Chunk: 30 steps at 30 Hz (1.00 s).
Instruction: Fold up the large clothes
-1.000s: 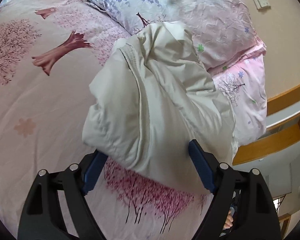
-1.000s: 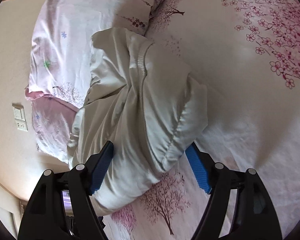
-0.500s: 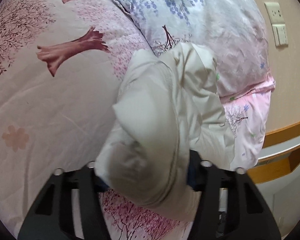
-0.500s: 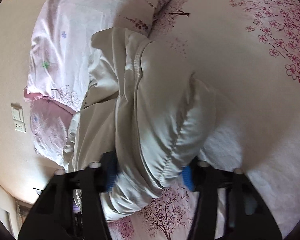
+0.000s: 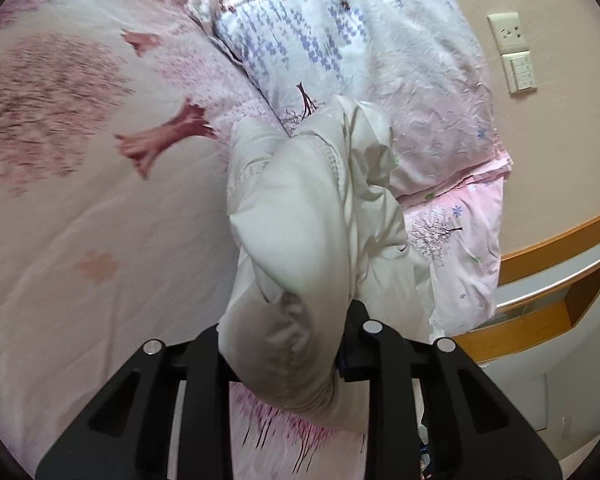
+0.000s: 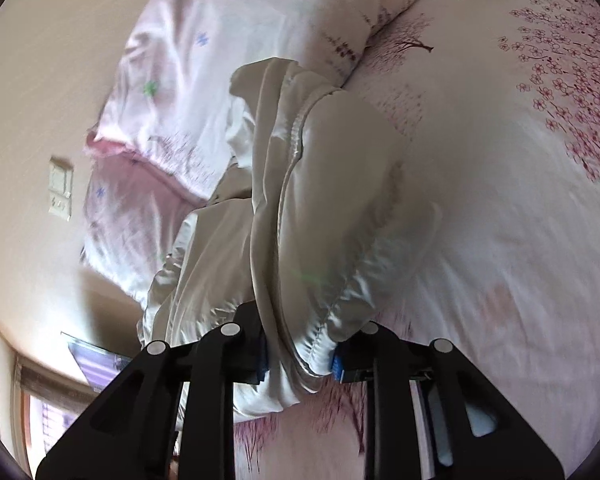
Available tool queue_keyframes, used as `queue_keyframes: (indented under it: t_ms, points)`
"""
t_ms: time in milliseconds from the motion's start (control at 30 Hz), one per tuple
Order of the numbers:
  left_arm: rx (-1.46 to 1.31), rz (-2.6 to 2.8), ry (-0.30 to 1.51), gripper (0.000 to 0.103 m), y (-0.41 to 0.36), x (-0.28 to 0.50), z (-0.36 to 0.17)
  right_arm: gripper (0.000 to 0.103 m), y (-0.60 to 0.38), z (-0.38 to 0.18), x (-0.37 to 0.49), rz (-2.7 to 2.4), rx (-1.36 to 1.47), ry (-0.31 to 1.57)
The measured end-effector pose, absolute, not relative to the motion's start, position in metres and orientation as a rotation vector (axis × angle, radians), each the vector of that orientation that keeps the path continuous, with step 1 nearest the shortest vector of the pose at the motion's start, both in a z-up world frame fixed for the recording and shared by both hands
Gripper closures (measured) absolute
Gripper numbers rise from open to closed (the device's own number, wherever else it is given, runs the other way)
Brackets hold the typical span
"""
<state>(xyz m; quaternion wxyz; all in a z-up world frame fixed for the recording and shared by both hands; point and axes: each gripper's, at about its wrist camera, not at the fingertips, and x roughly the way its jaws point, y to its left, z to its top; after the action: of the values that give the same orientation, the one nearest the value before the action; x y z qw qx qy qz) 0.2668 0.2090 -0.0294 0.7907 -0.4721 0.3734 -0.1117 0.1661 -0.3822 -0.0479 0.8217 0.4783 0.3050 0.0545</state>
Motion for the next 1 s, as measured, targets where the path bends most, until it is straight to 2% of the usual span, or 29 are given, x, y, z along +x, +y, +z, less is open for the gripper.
queue_keyframes:
  t_ms: [333, 433, 567, 667, 767, 867, 933, 967, 1000]
  points:
    - [-0.99, -0.178, 0.825, 0.074, 0.25, 0.187, -0.033, 0.079, -0.334, -0.062, 0.101, 0.158, 0.93, 0.722]
    - [-0.994, -0.186, 0.839, 0.068, 0.253, 0.182, -0.043, 0.068, -0.335, -0.068, 0.09, 0.148, 0.921, 0.736]
    - [-0.973, -0.183, 0.836, 0.056, 0.256, 0.182, -0.045, 0.046, -0.35, -0.057, 0.069, 0.052, 0.897, 0.719]
    - [-0.986, -0.183, 0.832, 0.048, 0.257, 0.183, -0.049, 0.043, -0.359, -0.027, 0.046, -0.154, 0.773, 0.596]
    - [-1.01, -0.183, 0.825, 0.045, 0.256, 0.183, -0.052, 0.043, -0.332, 0.009, 0.053, -0.149, 0.563, 0.541]
    - [-1.012, -0.177, 0.813, 0.044, 0.255, 0.181, -0.053, 0.043, -0.273, 0.034, 0.085, 0.036, 0.352, 0.581]
    - [-1.009, -0.17, 0.803, 0.044, 0.253, 0.181, -0.051, 0.052, -0.231, 0.042, 0.105, 0.125, 0.232, 0.591]
    - [-1.007, -0.165, 0.799, 0.044, 0.253, 0.181, -0.051, 0.062, -0.212, 0.045, 0.115, 0.158, 0.183, 0.599]
    - [-1.004, -0.162, 0.797, 0.044, 0.252, 0.181, -0.05, 0.067, -0.197, 0.044, 0.127, 0.185, 0.153, 0.617]
